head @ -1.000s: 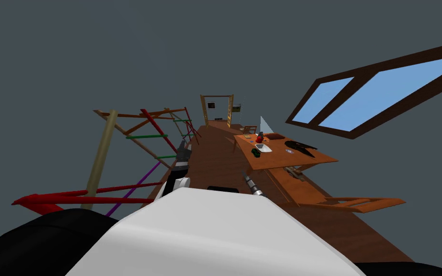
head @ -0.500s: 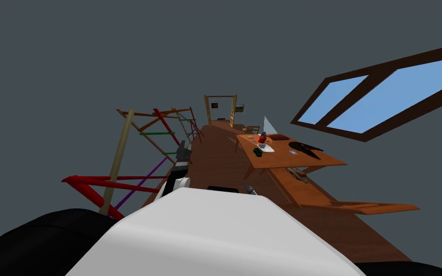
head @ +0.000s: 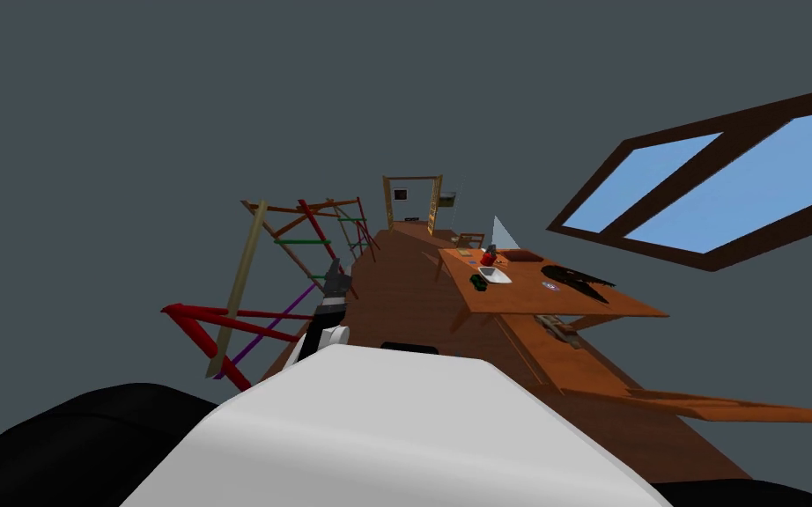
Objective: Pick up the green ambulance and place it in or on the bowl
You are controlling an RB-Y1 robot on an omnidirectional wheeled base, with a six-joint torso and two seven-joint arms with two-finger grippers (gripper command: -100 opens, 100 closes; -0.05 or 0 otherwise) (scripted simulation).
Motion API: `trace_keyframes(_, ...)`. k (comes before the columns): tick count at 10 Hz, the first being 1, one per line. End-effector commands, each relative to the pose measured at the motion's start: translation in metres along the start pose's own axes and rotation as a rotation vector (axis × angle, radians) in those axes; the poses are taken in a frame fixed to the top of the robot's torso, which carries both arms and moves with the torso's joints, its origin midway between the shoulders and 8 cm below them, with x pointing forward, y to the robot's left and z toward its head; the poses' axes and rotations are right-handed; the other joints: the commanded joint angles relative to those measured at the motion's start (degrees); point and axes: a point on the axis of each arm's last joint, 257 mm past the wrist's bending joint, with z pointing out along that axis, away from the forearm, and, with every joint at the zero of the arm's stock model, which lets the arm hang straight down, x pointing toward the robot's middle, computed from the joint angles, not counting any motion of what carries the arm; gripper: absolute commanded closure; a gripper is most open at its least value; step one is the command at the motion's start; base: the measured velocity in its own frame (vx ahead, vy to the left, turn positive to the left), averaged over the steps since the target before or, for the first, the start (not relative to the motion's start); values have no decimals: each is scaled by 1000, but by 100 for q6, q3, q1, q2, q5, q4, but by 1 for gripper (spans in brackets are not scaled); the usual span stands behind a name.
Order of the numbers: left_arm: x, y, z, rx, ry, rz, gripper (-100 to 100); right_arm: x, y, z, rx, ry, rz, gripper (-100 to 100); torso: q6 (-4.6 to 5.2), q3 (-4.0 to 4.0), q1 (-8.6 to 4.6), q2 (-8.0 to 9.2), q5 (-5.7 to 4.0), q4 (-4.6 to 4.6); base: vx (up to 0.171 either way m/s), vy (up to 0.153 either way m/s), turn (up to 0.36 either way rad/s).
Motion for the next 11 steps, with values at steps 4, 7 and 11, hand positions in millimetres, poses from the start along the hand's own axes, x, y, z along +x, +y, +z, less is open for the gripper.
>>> trace_keyframes(4,0,0,0,0,0,0,0,14,-67,-23,114,91,-93,-100,0,-5,-1,-9,-1,-2,17,-22,119)
trace_keyframes(7,0,0,0,0,0,0,0,13,-103,-41,178,133,-141,-100,0,-9,-3,-17,-1,-3,37,-30,111)
trace_keyframes(11,0,0,0,0,0,0,0,0,-152,-67,264,178,-201,-100,0,-16,-7,-27,-2,-5,58,-40,133)
